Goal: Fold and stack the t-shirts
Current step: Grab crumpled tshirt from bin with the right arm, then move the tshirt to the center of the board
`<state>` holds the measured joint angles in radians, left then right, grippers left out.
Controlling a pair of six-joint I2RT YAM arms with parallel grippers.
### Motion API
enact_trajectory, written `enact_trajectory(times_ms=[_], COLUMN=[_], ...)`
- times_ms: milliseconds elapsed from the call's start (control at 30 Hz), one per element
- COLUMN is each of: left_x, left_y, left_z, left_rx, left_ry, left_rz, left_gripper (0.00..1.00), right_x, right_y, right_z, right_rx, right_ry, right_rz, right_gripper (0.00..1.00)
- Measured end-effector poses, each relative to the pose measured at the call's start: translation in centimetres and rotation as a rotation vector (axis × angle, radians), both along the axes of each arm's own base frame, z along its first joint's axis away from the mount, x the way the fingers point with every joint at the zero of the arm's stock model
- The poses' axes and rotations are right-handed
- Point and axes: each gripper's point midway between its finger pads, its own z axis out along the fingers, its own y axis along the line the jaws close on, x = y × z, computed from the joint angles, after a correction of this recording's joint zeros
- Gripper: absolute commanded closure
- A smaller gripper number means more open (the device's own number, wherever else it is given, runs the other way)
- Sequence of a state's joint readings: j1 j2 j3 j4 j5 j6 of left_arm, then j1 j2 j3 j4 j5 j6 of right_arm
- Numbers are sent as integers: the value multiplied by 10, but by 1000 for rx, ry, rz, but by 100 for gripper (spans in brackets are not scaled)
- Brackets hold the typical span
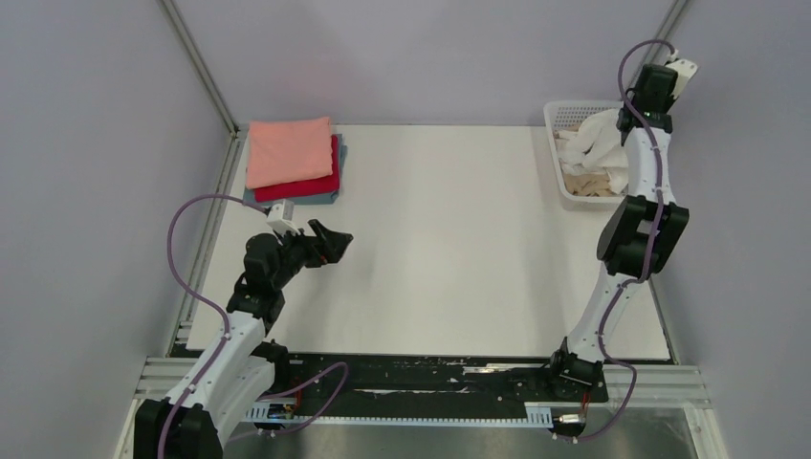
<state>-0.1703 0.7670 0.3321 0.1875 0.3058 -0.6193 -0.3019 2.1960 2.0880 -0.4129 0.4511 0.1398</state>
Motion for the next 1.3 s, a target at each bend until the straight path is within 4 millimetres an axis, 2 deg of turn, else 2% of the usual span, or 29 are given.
enact_trajectory(times_ms=[67, 133, 200, 300, 400, 467, 500, 567, 633, 700, 833, 900, 967, 1067, 1133, 1167, 1233, 1300], left_x=[0, 0, 0, -1, -1, -1, -1, -2, -2, -2, -3, -6, -8, -13, -17, -20, -24, -29], left_y=[0, -1, -1, -2, -3, -3, -3, -4, -4, -4, -5, -5, -2, 4, 11, 16, 24, 32], left_z=[0, -1, -2, -4, -3, -3, -3, -3, -3, -3, -4, -7, -10, -15, -16, -14, -9, -2], left_rx=[-2, -4, -5, -5, -7, -8, -8, -10, -12, -20, -36, -43, -45, -43, -51, -59, -75, -91], left_ry=[3, 6, 11, 17, 17, 18, 18, 19, 20, 24, 40, 62, 89, 134, 158, 167, 171, 160], left_rz=[-1, -3, -6, -10, -14, -16, -16, -19, -21, -21, -16, -11, 6, 51, 101, 134, 190, 241], left_gripper=[0, 0, 0, 0, 0, 0, 0, 0, 0, 0, 0, 0, 0, 0, 0, 0, 0, 0], right_x=[-6, -19, -41, -88, -133, -154, -160, -166, -166, -162, -161, -173, -194, -229, -247, -253, -259, -257], right_y=[12, 30, 51, 89, 135, 171, 186, 220, 255, 285, 352, 394, 440, 492, 509, 511, 504, 491], right_z=[57, 130, 205, 316, 399, 433, 442, 451, 443, 425, 371, 345, 328, 323, 323, 321, 309, 288], right_rx=[-13, -28, -52, -103, -132, -123, -110, -52, 54, 160, 366, 452, 516, 558, 573, 578, 581, 574], right_ry=[-112, -282, -472, -763, -994, -1093, -1120, -1144, -1121, -1074, -930, -855, -786, -740, -739, -738, -731, -719], right_rz=[33, 85, 146, 278, 471, 644, 718, 884, 1032, 1132, 1253, 1321, 1420, 1556, 1605, 1606, 1562, 1474], right_gripper=[99, 99, 98, 96, 96, 98, 99, 100, 100, 100, 100, 100, 100, 100, 98, 96, 93, 86])
